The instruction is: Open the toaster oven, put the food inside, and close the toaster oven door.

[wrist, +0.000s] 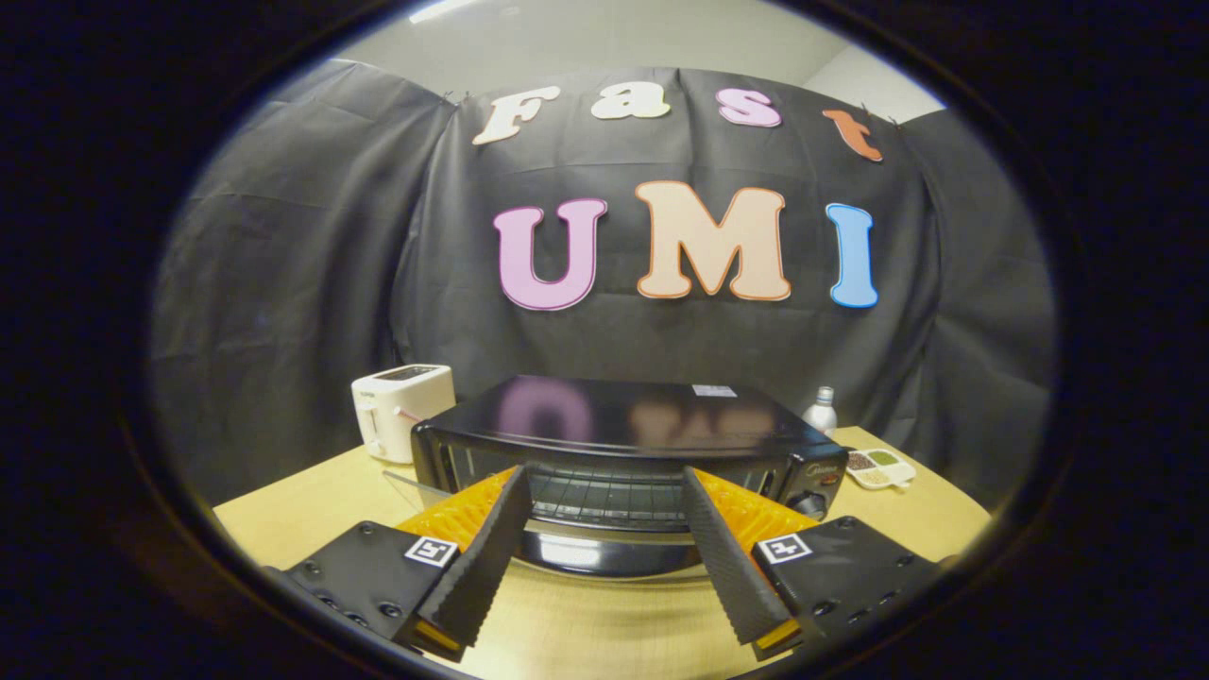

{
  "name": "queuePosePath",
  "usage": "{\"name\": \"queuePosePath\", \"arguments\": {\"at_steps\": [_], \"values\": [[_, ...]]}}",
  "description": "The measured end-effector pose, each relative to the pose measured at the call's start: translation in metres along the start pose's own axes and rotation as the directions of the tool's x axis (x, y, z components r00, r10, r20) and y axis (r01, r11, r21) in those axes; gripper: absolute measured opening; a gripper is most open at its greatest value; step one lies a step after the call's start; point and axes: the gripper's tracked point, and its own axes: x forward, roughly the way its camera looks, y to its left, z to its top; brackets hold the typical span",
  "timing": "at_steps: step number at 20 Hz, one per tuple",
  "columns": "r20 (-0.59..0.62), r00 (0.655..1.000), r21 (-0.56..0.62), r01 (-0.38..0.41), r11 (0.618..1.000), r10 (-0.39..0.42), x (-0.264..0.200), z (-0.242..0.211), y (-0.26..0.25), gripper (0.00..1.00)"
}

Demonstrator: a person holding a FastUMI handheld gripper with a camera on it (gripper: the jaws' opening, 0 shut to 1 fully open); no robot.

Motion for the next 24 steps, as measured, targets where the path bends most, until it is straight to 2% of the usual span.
{"name": "queuePosePath", "arguments": {"at_steps": [8,15,21,24], "values": [[-0.062,0.997,0.022,-0.044,0.999,0.045,-0.04,-0.039,0.004,0.99],[-0.081,0.996,0.004,-0.042,0.999,0.043,-0.063,-0.072,0.007,0.99],[-0.172,0.983,0.023,-0.062,0.998,0.065,-0.071,-0.119,0.01,0.99],[-0.248,0.966,0.025,-0.064,0.998,0.068,-0.065,-0.156,0.013,0.99]]}}
